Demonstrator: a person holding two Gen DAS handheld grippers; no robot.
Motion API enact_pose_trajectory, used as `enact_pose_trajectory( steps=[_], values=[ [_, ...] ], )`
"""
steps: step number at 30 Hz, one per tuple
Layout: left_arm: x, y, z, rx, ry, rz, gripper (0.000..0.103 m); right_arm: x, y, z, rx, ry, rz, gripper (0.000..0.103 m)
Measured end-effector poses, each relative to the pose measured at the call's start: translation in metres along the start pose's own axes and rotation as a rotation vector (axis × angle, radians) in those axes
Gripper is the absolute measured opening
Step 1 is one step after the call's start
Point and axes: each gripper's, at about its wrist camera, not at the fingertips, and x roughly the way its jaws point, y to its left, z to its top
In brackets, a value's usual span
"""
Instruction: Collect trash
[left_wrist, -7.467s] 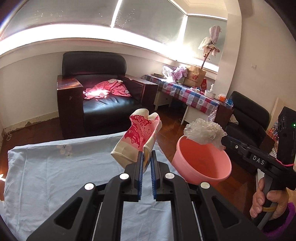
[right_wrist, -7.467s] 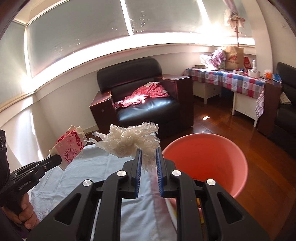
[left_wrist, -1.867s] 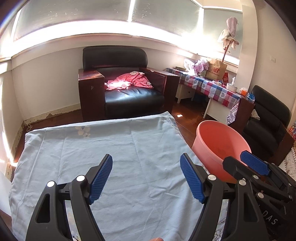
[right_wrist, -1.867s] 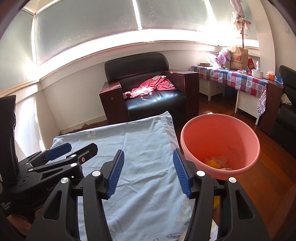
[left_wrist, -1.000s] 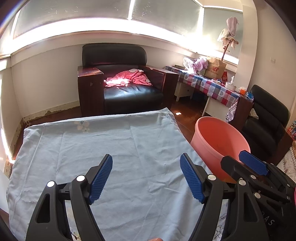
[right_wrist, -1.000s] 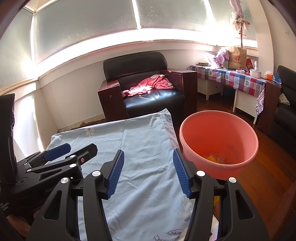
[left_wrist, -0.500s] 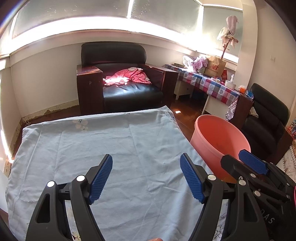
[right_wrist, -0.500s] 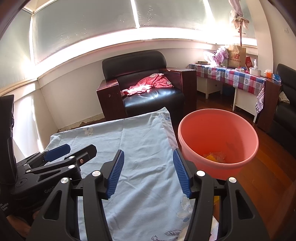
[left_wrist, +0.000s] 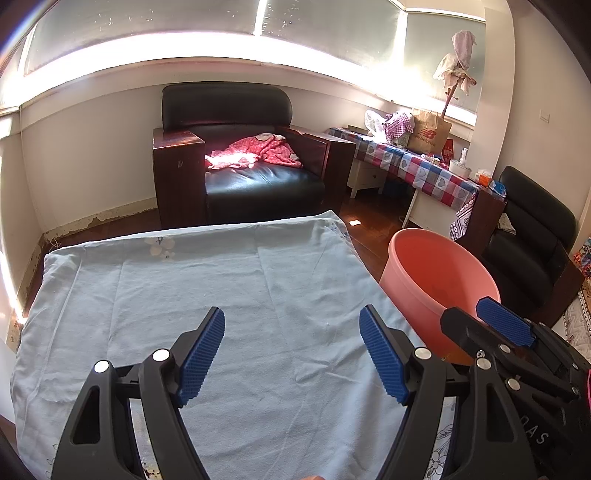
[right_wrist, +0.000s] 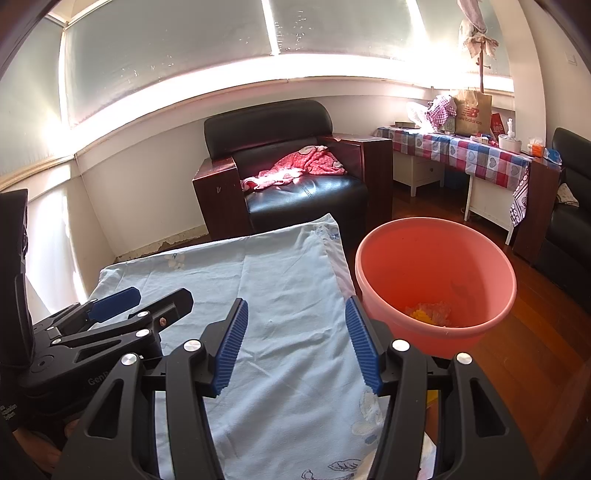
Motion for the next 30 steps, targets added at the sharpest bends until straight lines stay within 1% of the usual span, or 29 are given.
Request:
enact_pose_trajectory(
  steps=[30],
  values=[
    [0.0074, -0.0022, -0.0081, 0.0, 0.014, -0.004, 0.073, 0.0068, -0.0004, -0.0011, 0.002, 0.018, -0.004, 0.056]
  ],
)
